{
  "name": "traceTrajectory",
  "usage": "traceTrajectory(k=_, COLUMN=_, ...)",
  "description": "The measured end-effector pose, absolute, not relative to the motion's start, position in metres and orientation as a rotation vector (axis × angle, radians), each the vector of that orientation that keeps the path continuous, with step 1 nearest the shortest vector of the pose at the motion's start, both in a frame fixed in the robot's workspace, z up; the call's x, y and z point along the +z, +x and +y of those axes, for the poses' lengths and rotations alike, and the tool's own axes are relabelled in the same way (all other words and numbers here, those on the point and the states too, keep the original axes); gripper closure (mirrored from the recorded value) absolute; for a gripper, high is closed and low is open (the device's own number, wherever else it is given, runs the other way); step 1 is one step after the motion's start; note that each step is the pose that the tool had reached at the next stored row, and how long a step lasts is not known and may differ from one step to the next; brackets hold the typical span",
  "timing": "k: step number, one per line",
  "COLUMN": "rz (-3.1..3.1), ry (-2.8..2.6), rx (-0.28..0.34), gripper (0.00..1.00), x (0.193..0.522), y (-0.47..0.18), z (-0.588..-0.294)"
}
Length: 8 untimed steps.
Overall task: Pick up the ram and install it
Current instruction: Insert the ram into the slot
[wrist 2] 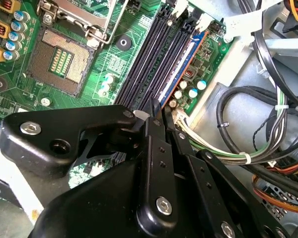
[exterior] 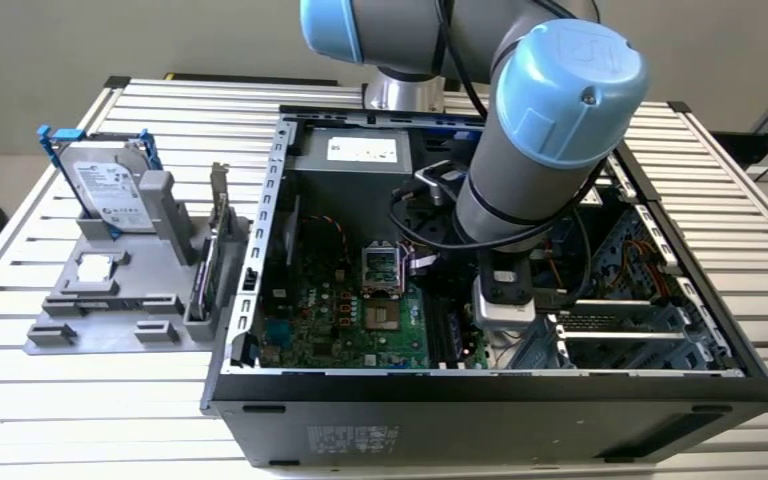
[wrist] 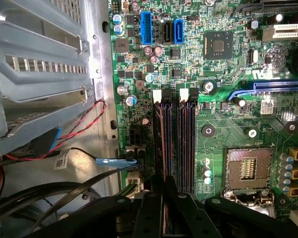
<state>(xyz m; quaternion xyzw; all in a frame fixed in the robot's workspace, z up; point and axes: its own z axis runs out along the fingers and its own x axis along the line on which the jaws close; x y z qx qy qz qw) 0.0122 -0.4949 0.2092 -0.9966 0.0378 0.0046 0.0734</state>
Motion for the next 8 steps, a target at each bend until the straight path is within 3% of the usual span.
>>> traceTrajectory(k=6, rz=0.114, ry=-2.993, rx=0.014, gripper=1.00, x=0.2091, y=0.0121, z=-0.4950)
traceTrajectory(k=7, rz=0.114, ry=-2.992, rx=0.014, gripper=0.00, x=0.2088, y=0.0121, z=-0.4949)
traceTrajectory(k=8, rz=0.114, ry=-2.992, rx=0.014, gripper=0.00, x=0.2088, y=0.0121, z=-0.4949)
